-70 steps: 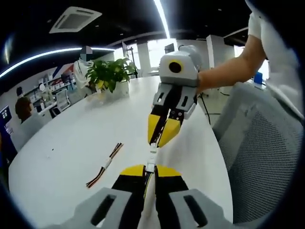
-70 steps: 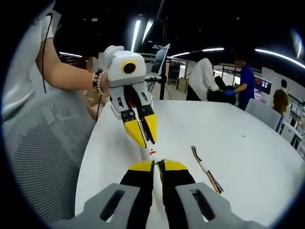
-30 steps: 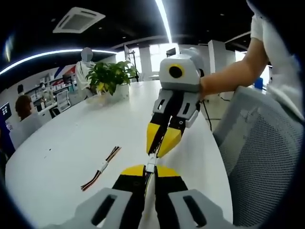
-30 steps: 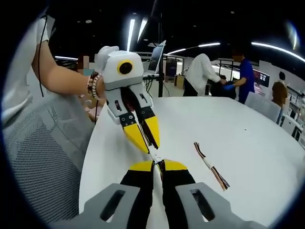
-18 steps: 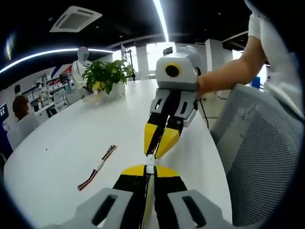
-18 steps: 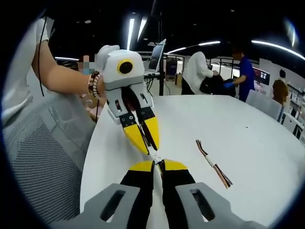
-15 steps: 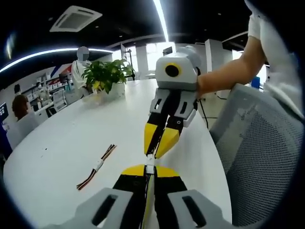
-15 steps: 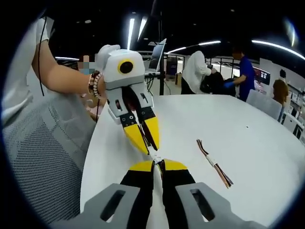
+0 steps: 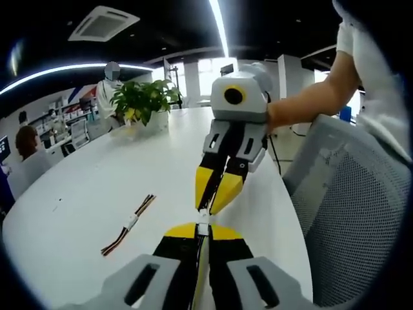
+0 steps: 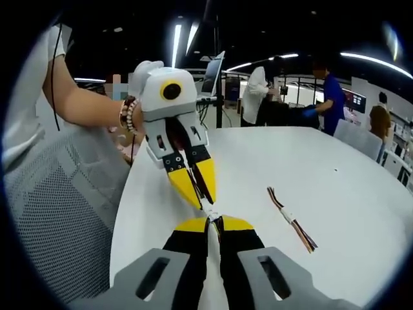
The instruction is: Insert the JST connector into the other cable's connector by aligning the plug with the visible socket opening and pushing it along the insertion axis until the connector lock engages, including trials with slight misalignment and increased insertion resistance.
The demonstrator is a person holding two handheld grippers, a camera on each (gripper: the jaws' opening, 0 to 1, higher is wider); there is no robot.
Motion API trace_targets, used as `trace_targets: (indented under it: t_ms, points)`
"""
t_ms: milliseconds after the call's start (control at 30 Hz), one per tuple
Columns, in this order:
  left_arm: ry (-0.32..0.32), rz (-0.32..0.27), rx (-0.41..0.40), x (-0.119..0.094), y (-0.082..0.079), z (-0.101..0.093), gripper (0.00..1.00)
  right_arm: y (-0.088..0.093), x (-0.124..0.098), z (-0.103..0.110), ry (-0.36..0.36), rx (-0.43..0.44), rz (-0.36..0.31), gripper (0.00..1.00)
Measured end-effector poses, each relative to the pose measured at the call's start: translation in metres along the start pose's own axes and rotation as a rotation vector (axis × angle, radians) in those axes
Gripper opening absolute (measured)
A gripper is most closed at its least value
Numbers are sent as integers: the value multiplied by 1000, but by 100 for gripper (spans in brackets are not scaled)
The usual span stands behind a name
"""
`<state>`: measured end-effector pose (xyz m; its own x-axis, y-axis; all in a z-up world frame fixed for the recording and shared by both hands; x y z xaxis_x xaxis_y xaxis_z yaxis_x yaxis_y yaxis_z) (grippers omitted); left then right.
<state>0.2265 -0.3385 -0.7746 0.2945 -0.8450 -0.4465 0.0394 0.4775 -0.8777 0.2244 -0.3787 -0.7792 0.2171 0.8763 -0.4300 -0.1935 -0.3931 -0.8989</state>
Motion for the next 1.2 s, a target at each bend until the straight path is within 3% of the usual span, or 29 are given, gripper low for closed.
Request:
trace_targets:
  t_ms: [600, 900, 1200]
  points:
    - [23, 7, -24, 4, 10, -2, 0, 9, 5, 1, -13, -5, 18, 2]
    - [18, 3, -9, 2, 4, 9, 0, 0, 6, -9, -15, -14, -4, 3]
    - [41, 21, 1, 17, 7, 29, 0, 3, 8, -32, 3, 3, 4, 3]
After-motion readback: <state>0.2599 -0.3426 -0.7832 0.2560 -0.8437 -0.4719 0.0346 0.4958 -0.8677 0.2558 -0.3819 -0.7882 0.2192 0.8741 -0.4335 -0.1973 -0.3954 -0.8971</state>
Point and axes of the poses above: the point that each gripper's makers call its tool centre point, and the gripper's own axes: x roughly forward along the fingers, z roughly to its left, y roughly out of its underside, the point moved 2 cm from there along -x, roughly backward along the fingers, and after that the axes turned 6 degrees about x, right-handed, at the moved point
